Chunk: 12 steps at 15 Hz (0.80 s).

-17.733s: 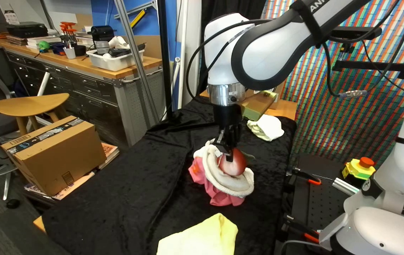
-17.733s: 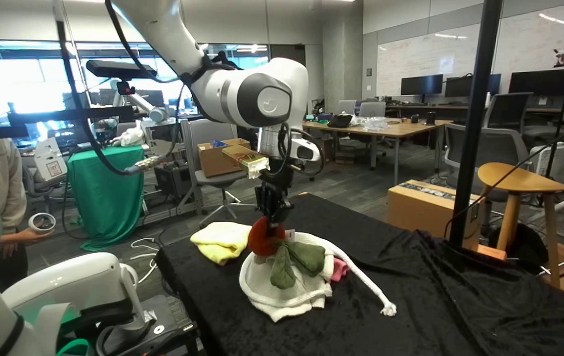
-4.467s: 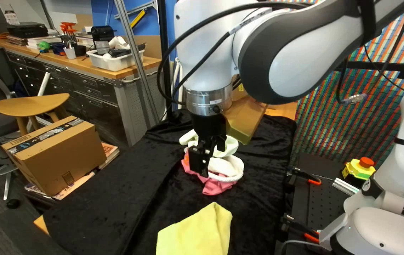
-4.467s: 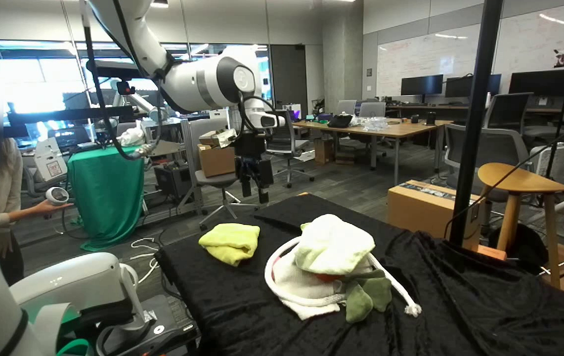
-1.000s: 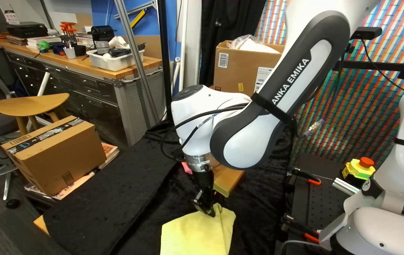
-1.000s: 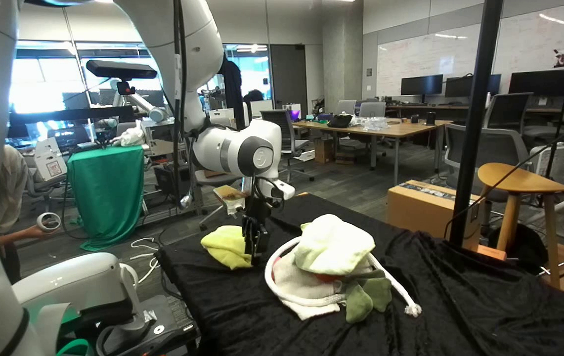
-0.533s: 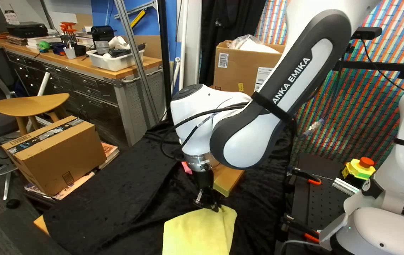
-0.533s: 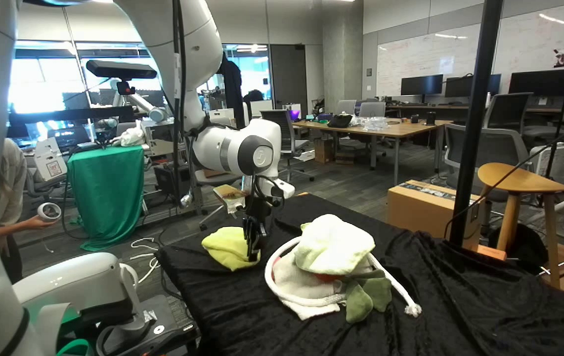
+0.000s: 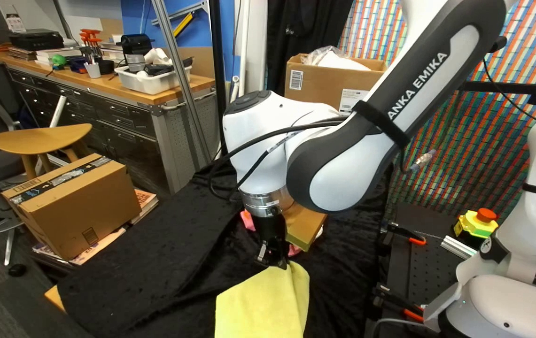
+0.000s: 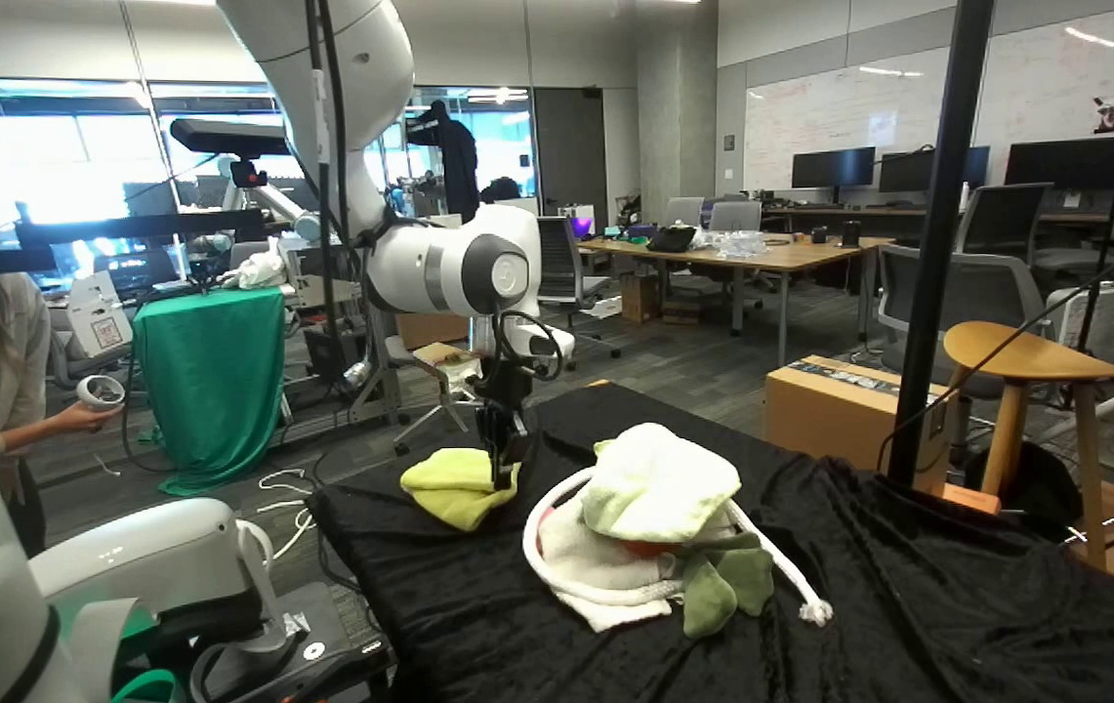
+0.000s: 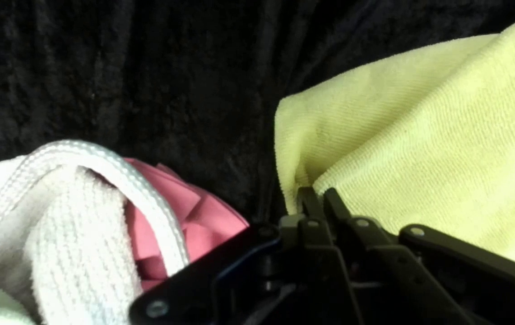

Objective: Put all the objects together at the center of the table

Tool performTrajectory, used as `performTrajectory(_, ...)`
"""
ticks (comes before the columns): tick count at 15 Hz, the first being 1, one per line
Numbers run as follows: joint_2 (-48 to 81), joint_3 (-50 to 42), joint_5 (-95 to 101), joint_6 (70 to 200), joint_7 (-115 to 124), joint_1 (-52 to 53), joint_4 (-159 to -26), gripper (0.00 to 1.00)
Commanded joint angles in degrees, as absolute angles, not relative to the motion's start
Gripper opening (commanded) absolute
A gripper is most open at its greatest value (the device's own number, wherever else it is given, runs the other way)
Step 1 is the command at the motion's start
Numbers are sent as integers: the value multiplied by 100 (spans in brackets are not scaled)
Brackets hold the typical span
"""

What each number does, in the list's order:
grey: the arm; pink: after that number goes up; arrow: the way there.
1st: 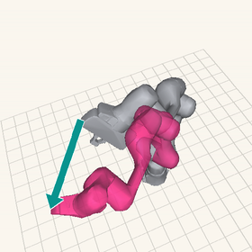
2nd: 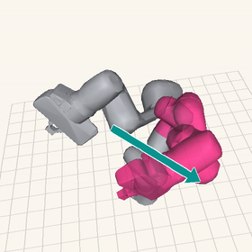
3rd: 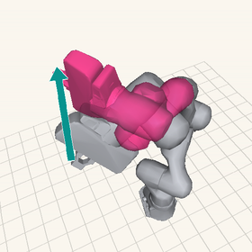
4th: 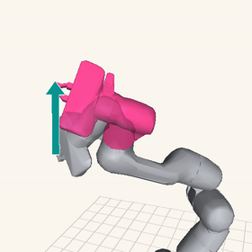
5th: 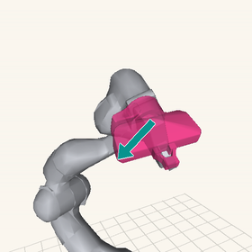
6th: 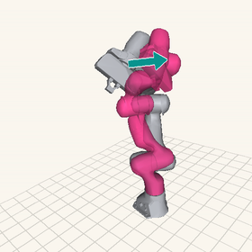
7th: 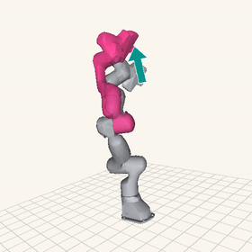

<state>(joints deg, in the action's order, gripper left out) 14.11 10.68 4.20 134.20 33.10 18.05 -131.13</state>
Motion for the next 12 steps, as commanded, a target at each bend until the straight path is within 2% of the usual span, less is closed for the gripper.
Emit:
performTrajectory(1,920,1041,648,13237,3360,1883,-13203,6)
performTrajectory(12,444,723,1042,13258,3670,1393,-12802,5)
